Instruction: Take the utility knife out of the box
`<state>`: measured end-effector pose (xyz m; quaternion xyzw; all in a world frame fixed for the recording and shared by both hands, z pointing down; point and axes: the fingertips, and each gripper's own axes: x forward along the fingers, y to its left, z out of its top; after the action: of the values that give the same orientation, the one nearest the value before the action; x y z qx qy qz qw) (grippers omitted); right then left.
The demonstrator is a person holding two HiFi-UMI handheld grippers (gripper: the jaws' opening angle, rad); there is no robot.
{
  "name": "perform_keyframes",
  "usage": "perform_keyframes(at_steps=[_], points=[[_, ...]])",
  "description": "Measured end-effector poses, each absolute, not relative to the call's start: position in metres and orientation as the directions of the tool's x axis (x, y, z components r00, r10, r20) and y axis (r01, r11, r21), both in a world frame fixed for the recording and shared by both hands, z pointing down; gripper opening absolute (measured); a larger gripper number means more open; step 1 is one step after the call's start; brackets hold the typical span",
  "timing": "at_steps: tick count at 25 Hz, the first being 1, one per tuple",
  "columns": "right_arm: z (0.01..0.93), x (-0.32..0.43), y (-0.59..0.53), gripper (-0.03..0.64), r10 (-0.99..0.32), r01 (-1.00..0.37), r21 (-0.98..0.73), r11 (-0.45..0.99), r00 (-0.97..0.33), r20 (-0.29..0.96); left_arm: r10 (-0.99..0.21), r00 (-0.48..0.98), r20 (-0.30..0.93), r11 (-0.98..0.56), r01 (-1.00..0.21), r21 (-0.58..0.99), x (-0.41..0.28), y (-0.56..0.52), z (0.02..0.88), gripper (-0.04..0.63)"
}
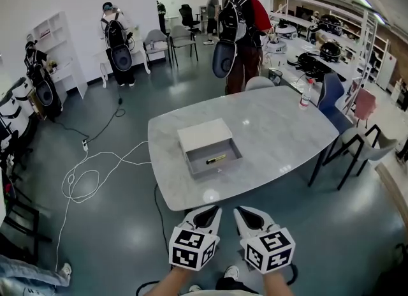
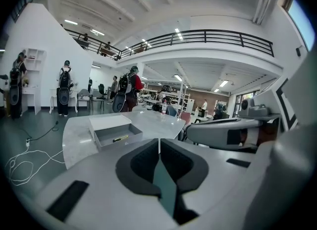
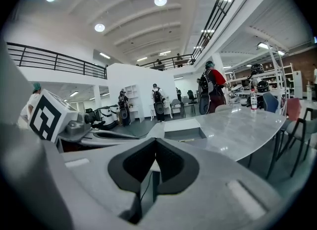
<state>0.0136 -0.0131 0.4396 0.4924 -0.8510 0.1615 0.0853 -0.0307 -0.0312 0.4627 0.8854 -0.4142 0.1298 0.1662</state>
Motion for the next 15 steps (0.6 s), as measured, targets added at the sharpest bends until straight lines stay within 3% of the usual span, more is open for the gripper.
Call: perform_keyframes(at_steps=[15], points=[[0.448,0.054,-0.060,0.005,-0.756,-0.815,-0.221,0.535,-0.579,0.306,-0.724,0.553,0.413,-0.535,-0.827,0.169,0.007,-0.074,0.473,0.018]])
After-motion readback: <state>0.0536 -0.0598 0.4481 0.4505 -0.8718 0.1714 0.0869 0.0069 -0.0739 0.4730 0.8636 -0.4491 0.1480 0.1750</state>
